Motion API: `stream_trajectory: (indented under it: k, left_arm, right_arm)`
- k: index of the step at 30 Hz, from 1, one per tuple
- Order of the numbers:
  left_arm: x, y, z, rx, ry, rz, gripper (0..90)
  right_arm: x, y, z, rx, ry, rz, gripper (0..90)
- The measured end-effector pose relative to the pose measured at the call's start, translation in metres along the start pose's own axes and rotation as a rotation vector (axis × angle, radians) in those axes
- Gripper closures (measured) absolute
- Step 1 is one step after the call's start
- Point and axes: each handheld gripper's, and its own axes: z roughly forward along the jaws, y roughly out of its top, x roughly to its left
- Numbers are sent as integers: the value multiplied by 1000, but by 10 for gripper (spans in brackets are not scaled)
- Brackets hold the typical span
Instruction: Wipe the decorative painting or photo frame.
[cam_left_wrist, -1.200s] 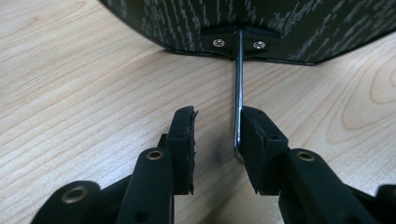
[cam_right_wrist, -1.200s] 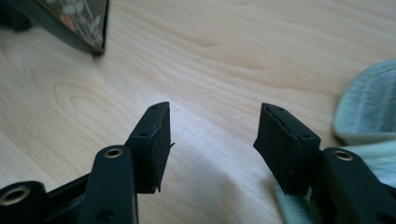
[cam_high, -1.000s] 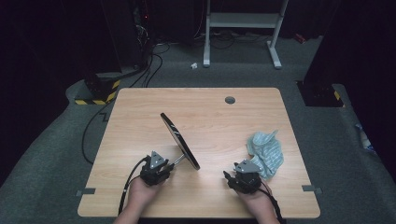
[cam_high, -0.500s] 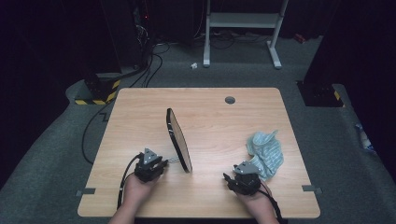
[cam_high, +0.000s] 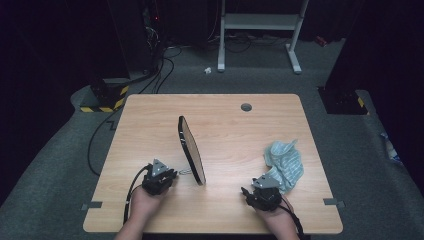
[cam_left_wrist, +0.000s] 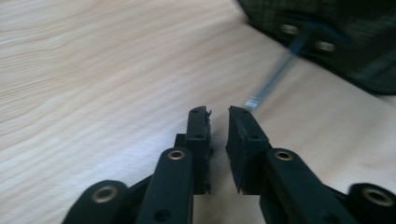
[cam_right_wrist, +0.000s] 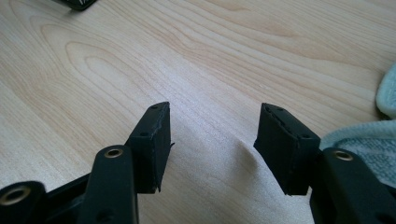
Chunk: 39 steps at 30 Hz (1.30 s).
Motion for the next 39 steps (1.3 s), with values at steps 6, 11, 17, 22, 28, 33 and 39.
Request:
stream_trajectory:
  k: [6,11,17,22,28,33,39]
  left_arm:
    - [-17,3,6,-3,-35,35,806]
    - [-18,6,10,-3,-16,25,776]
    - [-14,9,14,-3,-6,3,768]
    - [-9,13,20,-6,9,-20,764]
    - [-3,19,26,-4,30,-40,737]
    - [-1,19,27,-2,46,-44,718]
    - [-3,4,7,-40,52,-36,668]
  right_arm:
    - [1,1,2,5,5,-7,447]
    - [4,1,4,9,9,-15,447]
    - [4,-1,3,12,8,-11,447]
    - [6,-5,-1,14,2,-13,446]
    - [6,-8,-4,13,-5,-1,446]
    - [4,-8,-6,10,-12,6,446]
    - [6,1,-2,-9,3,-12,446]
